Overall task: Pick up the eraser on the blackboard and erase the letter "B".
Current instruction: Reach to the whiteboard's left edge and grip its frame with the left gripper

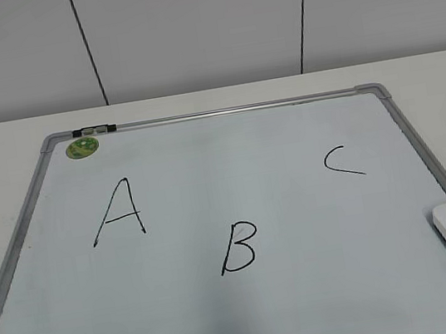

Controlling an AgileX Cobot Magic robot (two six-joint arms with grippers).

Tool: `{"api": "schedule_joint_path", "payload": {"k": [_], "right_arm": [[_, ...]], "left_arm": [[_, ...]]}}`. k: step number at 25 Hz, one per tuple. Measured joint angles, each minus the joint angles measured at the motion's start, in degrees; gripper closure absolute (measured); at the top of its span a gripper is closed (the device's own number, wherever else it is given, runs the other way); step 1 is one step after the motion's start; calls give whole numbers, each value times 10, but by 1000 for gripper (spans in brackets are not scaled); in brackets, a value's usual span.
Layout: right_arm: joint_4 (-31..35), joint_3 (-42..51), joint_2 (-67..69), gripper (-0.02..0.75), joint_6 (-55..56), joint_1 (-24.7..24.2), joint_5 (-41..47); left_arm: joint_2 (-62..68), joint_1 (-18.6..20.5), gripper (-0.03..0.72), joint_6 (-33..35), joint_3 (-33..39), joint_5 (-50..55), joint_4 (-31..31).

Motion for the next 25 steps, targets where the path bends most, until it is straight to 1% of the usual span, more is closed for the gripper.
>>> {"api": "schedule_joint_path", "payload": {"k": [15, 17, 25], "right_arm": [[0, 0, 0, 218, 0, 0, 0], [0, 0, 0, 218, 0, 0, 0], [0, 0, 0, 218, 0, 0, 0]], "left_arm": [[9, 0, 125, 0, 0, -1, -1], [33, 0, 125, 0, -2, -1, -1], [211, 0, 125, 0, -24, -12, -1]]}}
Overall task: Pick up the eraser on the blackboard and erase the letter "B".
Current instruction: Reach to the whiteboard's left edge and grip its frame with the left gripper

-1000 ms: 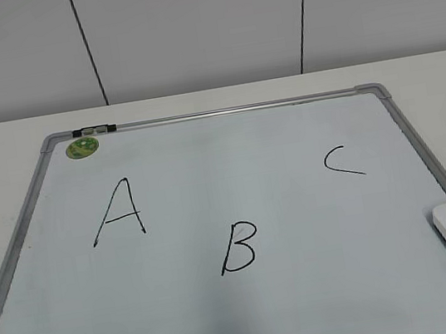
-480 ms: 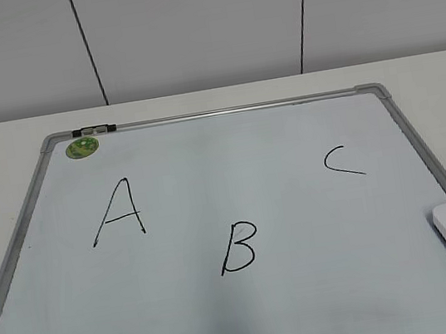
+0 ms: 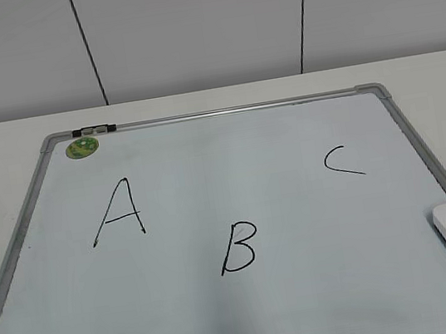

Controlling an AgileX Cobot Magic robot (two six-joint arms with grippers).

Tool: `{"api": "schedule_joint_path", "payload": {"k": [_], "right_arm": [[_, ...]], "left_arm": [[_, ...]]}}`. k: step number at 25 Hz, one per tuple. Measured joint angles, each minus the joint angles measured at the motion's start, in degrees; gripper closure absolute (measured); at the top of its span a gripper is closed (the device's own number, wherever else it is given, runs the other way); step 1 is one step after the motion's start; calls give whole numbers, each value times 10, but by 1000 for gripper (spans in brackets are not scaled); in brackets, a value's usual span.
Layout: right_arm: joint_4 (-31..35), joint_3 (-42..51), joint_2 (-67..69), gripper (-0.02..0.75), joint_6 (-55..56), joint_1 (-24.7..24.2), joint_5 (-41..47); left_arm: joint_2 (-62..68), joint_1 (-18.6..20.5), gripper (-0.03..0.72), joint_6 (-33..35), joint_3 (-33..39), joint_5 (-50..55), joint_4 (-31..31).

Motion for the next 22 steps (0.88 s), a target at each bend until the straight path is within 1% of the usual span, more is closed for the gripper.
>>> {"api": "schedule_joint_path", "payload": {"k": [5, 14, 22], "right_arm": [[0, 0, 0, 218, 0, 0, 0], [0, 0, 0, 218, 0, 0, 0], [0, 0, 0, 218, 0, 0, 0]], "left_arm": [[109, 0, 125, -6, -35, -6, 0], [295, 0, 125, -30, -142, -19, 0], [458, 0, 125, -32, -213, -31, -9]]}}
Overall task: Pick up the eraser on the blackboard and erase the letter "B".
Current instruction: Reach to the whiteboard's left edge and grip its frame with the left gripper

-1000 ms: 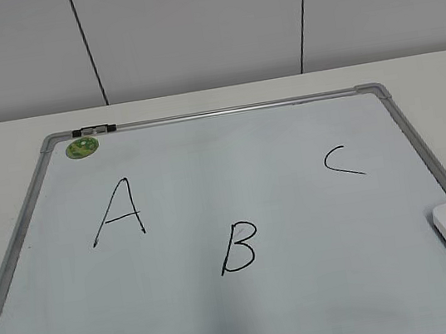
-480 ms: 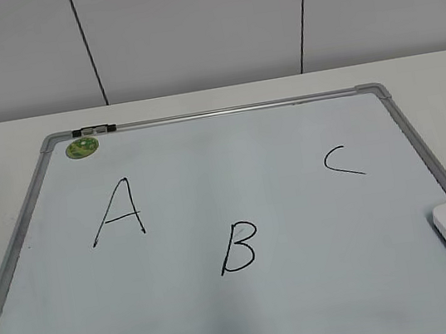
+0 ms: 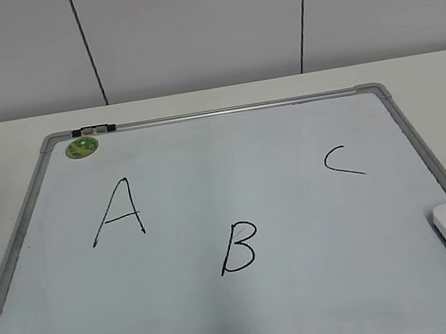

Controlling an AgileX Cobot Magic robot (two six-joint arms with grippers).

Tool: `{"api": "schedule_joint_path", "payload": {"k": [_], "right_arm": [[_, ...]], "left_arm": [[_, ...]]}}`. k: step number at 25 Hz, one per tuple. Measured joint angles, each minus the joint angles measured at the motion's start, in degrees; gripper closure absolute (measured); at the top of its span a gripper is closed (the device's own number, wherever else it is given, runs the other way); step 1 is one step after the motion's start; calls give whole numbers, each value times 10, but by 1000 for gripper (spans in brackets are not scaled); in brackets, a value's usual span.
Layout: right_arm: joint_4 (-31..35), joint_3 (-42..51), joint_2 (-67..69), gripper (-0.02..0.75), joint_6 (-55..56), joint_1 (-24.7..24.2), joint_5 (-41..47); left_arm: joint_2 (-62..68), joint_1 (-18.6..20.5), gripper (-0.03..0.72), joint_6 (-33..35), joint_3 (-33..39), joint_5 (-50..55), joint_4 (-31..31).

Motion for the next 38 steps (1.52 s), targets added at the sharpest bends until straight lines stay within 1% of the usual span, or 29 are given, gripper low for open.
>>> {"api": "schedule_joint_path", "payload": {"k": [6, 11, 19, 23, 28, 38], "right_arm": [[0, 0, 0, 218, 0, 0, 0], [0, 0, 0, 218, 0, 0, 0], [0, 0, 0, 218, 0, 0, 0], [0, 0, 0, 218, 0, 0, 0], [0, 0, 0, 218, 0, 0, 0], [0, 0, 0, 218, 0, 0, 0]], "left_arm": [[86, 0, 125, 0, -53, -5, -29], [143, 0, 125, 0, -94, -5, -33], [248, 0, 125, 0, -178, -5, -14], [303, -14, 135, 0, -216, -5, 8], [367, -29, 150, 0, -250, -8, 12], [462, -31, 171, -14, -296, -10, 19]]}}
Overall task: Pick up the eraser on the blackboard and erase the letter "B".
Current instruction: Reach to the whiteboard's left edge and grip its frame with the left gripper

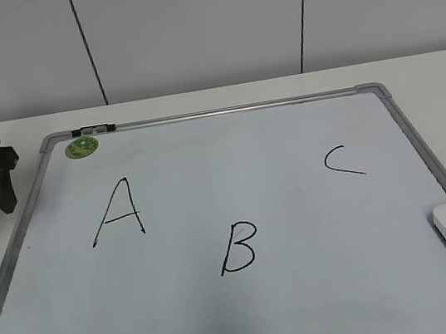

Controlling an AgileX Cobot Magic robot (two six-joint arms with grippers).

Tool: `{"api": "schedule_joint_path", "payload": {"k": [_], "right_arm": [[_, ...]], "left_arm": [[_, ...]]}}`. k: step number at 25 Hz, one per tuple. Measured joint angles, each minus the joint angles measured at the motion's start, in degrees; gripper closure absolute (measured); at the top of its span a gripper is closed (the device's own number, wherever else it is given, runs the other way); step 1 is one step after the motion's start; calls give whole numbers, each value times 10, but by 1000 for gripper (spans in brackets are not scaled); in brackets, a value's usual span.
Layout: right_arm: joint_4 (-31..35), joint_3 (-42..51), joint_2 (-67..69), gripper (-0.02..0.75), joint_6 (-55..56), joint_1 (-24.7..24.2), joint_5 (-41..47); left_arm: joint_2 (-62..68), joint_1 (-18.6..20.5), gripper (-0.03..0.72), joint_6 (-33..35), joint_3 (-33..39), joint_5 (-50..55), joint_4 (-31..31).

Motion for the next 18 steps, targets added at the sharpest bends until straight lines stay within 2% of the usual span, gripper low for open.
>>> {"api": "schedule_joint_path", "payload": {"k": [4, 14, 18], "right_arm": [[0, 0, 0, 218, 0, 0, 0], [0, 0, 0, 218, 0, 0, 0], [0, 0, 0, 218, 0, 0, 0]], "left_arm": [[15, 0, 179, -14, 0, -4, 22], [51, 0, 201, -17, -1, -8, 22], [60, 0, 242, -18, -1, -15, 22]]}}
